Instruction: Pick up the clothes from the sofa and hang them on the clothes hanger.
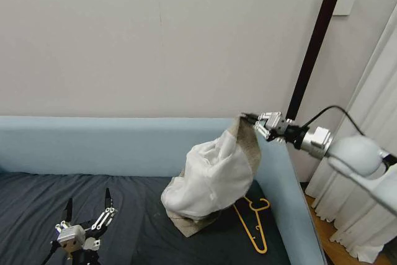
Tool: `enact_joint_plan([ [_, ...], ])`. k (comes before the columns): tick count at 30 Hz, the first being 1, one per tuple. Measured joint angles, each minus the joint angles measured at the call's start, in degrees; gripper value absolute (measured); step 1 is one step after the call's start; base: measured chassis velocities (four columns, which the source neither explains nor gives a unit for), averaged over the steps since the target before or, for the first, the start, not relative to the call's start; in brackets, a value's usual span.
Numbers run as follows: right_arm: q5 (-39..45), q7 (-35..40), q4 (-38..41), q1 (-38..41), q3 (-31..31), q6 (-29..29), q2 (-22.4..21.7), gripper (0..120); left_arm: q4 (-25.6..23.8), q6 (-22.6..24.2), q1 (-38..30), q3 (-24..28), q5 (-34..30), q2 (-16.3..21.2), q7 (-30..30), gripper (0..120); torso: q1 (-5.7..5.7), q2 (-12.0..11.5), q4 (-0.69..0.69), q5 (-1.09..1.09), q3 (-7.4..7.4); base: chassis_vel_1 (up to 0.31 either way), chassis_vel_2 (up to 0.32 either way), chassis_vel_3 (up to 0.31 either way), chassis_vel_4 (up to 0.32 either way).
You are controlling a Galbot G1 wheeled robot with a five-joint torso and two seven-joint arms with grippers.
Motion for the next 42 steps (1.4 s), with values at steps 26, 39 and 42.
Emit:
enact_joint_plan([
  [26,0.81,1.83,-4.96,11.50,-3.20,1.70,13.56,0,2.89,-0.20,-1.12,-2.52,-3.53,2.07,-1.04,100,0.00,0.00,0.02,0.01,0.00,0.000,0.000,0.000,0.000],
  [39,-13.76,2.95,7.50,-37.70,23.37,5.13,5.31,0,10.10,1.53,-3.99,3.25,-8.16,7.50,5.24,100,0.00,0.00,-0.02,-0.02,-0.01,0.000,0.000,0.000,0.000],
  [42,-14.56,2.77,7.34,-41.48,25.49,7.43,6.90,0,12.80,2.39,-5.42,3.27,-11.51,10.19,7.90,100,0.00,0.01,-0.01,-0.03,-0.01,0.000,0.000,0.000,0.000],
])
